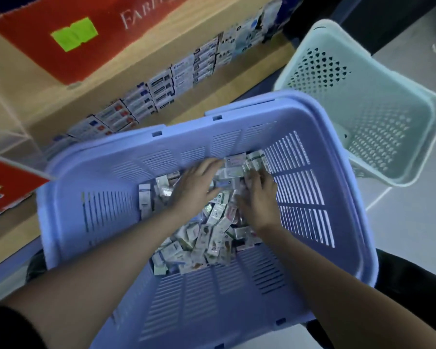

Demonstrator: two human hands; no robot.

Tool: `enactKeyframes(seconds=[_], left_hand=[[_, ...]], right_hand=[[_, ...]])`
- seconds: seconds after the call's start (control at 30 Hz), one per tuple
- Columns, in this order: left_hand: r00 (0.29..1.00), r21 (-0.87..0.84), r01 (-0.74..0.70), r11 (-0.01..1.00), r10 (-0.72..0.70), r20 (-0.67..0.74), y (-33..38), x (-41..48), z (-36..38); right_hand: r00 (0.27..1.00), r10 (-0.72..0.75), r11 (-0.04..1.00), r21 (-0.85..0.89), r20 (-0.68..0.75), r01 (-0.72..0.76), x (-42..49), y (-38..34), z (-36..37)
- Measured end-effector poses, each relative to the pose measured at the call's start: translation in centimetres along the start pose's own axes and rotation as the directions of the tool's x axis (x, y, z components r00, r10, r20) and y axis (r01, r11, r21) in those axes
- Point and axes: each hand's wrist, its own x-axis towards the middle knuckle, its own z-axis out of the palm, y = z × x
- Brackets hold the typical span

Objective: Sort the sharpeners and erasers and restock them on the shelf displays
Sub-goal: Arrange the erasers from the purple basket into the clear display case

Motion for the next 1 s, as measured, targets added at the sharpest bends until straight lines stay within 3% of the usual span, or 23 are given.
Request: enactKeyframes(seconds=[0.1,0.17,0.27,0.33,0.5,0.67,0.73,0.87,0.93,1.0], left_hand=[[0.984,0.096,-0.091,0.991,0.074,0.163,1.2,2.7,1.3],[0.974,0.249,-0.108,0.962,0.052,0.222,1.7,3.8,2.1],[0.981,0.343,-0.056,0.938,-0.013,0.194,2.2,4.1,2.5],[0.981,0.349,0.002,0.937,-0.068,0.179,2.1,3.6,2.4],[0.987,0.333,0.036,0.942,-0.085,0.135,1.1,2.4,2.5],[0.978,0.287,0.094,0.953,-0.143,0.153,0.4,2.9,1.8],[0.976,0.217,0.157,0.963,-0.184,0.113,0.4,3.0,1.4],[0.937,-0.136,0.347,0.928,-0.349,0.004,0.4,1.5,0.7],[0.915,-0.339,0.378,0.862,-0.403,-0.005,0.4,-0.2,0.4],[0.871,-0.509,0.426,0.748,-0.491,0.008,0.5,-2.0,-0.2]], right_hand=[[0.989,0.133,0.988,0.087,-0.062,-0.128,-0.2,-0.4,-1.3],[0.984,0.176,0.981,0.082,0.022,-0.177,-0.3,-0.1,-2.0],[0.971,0.063,0.996,-0.071,0.232,-0.048,-0.7,0.8,-2.4],[0.954,0.062,0.995,-0.095,0.295,-0.036,-0.8,1.0,-2.5],[0.981,0.061,0.985,-0.173,0.185,-0.028,-0.8,-0.1,-1.5],[0.972,0.196,0.973,0.094,0.126,-0.209,-0.5,-0.4,-0.5],[0.979,0.172,0.98,0.086,0.11,-0.182,-0.8,-0.7,-0.4],[0.988,0.096,0.982,0.151,0.122,-0.114,-1.2,-2.6,0.9],[0.976,0.216,0.94,0.269,0.013,-0.211,-1.4,-4.1,2.2],[0.891,0.455,0.815,0.401,0.007,-0.419,-1.2,-5.5,2.9]])
